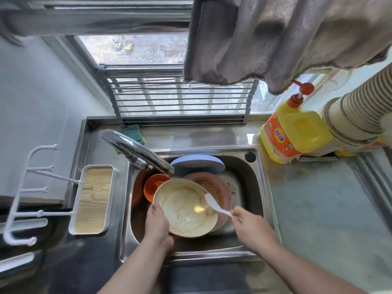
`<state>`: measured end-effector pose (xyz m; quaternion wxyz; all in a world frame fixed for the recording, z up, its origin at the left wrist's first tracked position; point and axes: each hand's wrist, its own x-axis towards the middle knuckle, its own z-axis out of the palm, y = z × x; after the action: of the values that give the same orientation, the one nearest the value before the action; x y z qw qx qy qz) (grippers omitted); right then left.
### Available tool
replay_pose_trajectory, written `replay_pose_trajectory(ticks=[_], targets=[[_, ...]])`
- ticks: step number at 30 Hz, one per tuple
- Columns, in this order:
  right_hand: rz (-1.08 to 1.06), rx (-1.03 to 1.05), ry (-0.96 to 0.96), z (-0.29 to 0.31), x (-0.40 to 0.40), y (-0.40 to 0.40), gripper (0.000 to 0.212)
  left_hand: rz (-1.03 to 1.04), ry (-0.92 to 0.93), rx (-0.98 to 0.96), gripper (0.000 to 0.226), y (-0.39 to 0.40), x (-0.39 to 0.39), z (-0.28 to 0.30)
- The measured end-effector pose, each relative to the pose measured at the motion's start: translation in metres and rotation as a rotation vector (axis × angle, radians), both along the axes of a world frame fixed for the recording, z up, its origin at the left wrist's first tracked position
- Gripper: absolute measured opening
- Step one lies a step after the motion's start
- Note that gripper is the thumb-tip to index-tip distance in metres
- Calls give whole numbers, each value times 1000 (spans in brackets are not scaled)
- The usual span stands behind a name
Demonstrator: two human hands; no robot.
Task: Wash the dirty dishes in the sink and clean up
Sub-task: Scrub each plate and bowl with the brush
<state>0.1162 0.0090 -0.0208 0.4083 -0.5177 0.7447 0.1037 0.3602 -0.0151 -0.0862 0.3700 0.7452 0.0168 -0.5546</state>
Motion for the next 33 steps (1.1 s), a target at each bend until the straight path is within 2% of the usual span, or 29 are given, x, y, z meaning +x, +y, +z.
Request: replay_pose_trajectory(ticks=[3,6,8,10,12,14,17,19,21,23,25,29,31,33], targets=[[-27,60,-165,17,19,36,14,-14,-26,10,46,-7,-1,6],[-24,93,-299,23,63,17,23,9,11,13,38,3,-16,17],[-7,31,-254,17,75,-17,29,14,63,53,34,10,-25,20],[12,-20,-126,5,56,-43,25,8,62,54,40,13,-28,20],[-9,27,-26,-4,21,-43,19,-42,-21,1,43,9,-22,22],[-85,96,-94,-11,-3,-13,14,-70,-98,-39,45,2,-9,20],[-96,184,-284,2,15,27,10,-85,-116,-16,43,2,0,8],[-88,118,-402,8,41,24,12,-97,-95,-13,39,7,-7,15],[-118,24,-384,11,57,0,16,-121,-27,-2,34,9,-17,27],[-160,-25,-274,3,47,-22,20,-125,19,-26,39,9,-22,36],[-189,0,-183,-2,20,-15,16,-108,-22,-66,43,5,-18,33],[-181,75,-297,17,21,39,10,-71,-95,-68,41,-3,-12,25],[-139,31,-373,18,41,34,12,-74,-100,-65,37,1,-17,22],[-161,-24,-356,8,43,12,15,-87,-64,-63,35,6,-24,25]])
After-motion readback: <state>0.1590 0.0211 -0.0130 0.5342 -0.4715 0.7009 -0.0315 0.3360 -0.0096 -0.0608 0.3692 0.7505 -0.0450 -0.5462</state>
